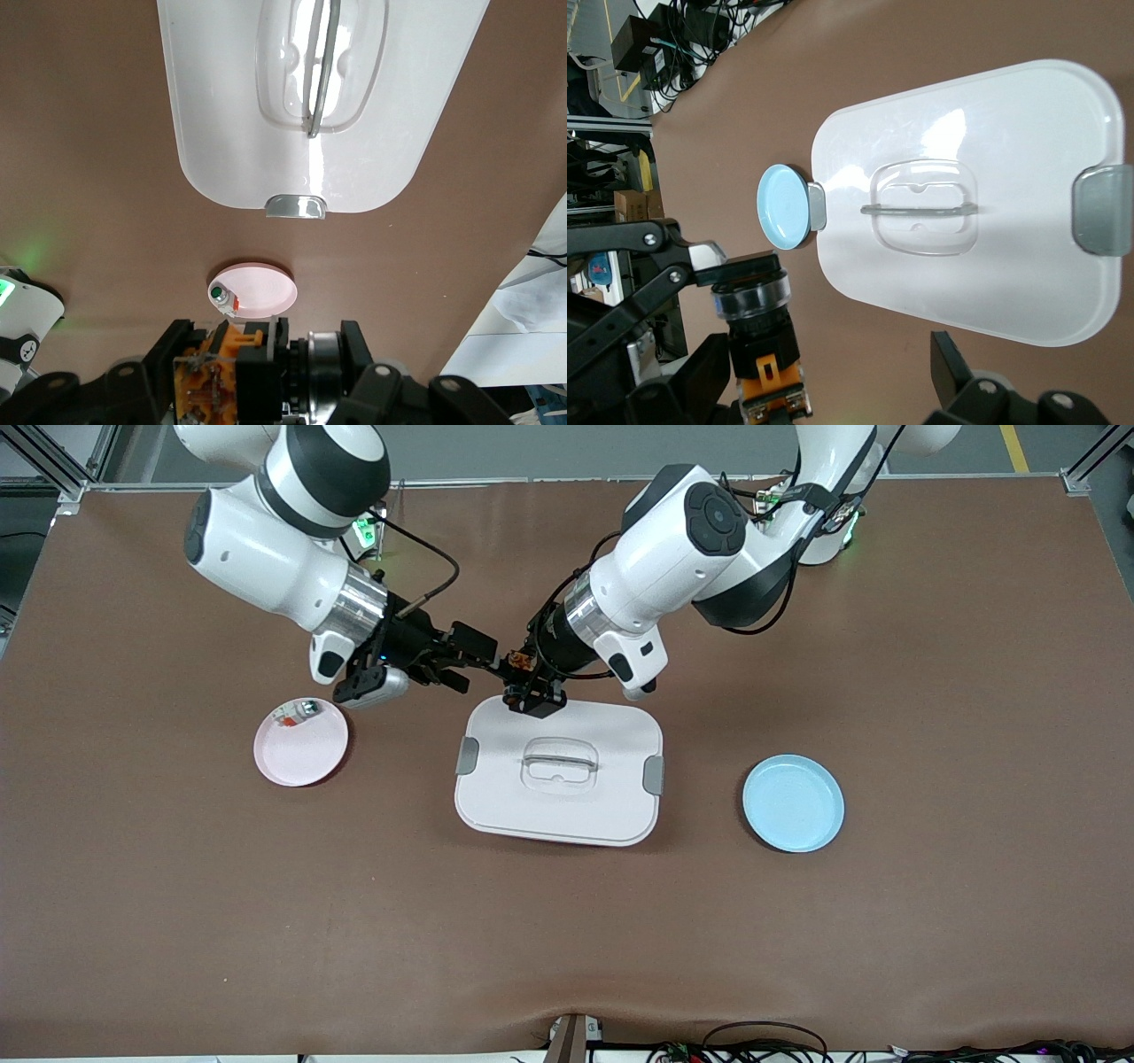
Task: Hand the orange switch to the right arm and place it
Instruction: 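Hold the switch with the left gripper while the right gripper approaches, then close the right gripper on the switch held by the left gripper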
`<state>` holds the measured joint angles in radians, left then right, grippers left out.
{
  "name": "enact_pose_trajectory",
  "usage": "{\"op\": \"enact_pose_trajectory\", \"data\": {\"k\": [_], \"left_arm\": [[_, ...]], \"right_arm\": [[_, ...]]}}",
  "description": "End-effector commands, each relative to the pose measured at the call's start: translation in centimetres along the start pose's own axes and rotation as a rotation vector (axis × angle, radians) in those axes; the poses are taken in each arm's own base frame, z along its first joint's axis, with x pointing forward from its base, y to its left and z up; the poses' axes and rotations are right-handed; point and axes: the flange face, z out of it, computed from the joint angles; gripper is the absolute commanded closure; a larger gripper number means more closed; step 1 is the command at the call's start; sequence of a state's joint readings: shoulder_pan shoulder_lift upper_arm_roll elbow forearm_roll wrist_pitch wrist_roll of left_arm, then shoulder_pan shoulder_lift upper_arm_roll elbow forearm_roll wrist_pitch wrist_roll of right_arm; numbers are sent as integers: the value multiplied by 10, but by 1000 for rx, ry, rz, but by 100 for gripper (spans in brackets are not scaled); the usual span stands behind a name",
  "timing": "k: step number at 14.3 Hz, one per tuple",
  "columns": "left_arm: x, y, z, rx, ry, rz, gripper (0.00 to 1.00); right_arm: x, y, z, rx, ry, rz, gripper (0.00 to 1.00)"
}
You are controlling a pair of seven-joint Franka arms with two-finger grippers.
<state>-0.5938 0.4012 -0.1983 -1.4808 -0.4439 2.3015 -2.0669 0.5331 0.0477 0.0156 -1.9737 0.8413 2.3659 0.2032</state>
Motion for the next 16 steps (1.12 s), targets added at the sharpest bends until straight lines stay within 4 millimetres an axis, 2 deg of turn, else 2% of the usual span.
{"op": "enact_pose_trajectory", "data": {"k": [1, 8, 11, 16], "left_arm": [[-4, 3, -4, -17, 5, -4, 53], [-3, 3, -3, -15, 7, -5, 53], [-3, 2, -2, -12, 7, -4, 53], [-4, 2, -4, -14, 4, -3, 53]], "right_arm": [[-4, -13, 5, 53, -8, 10, 0], [-6, -15, 7, 55, -14, 8, 0], [-9, -16, 9, 55, -16, 6, 7], [-10, -19, 15, 58, -2, 2, 10]]}}
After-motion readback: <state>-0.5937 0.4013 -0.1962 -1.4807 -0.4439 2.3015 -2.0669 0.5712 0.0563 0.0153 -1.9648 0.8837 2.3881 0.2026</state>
